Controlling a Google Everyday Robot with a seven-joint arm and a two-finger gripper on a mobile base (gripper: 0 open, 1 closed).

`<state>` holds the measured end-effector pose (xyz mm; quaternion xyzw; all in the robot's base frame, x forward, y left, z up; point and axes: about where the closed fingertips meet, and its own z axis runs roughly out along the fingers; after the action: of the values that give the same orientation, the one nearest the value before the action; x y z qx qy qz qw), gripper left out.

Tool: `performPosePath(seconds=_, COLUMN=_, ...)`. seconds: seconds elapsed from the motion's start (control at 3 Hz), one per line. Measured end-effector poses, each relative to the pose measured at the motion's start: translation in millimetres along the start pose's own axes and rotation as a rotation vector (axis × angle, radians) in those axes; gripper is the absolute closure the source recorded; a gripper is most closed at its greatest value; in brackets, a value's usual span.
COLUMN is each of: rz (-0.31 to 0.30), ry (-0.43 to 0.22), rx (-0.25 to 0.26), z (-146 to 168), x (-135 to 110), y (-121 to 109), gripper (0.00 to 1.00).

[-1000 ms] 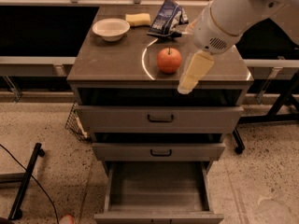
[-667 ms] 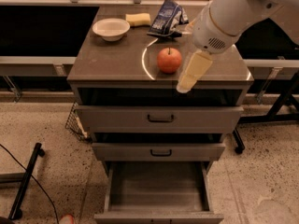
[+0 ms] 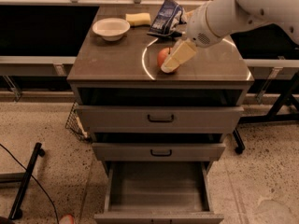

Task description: Move apple near sponge

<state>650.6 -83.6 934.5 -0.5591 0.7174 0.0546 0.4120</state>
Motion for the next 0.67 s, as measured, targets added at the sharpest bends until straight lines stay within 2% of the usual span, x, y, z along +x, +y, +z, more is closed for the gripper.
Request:
performPosePath(seconds=0.33, rz=0.079, ry=-0.062, rx=0.012, z=39.1, x=1.0, y=-14.7, gripper=0.0)
performPosePath(seconds=0.67, rz=0.183, ry=-0.075, rx=0.001, z=65.3, x=15.6, y=-15.9, gripper=0.0)
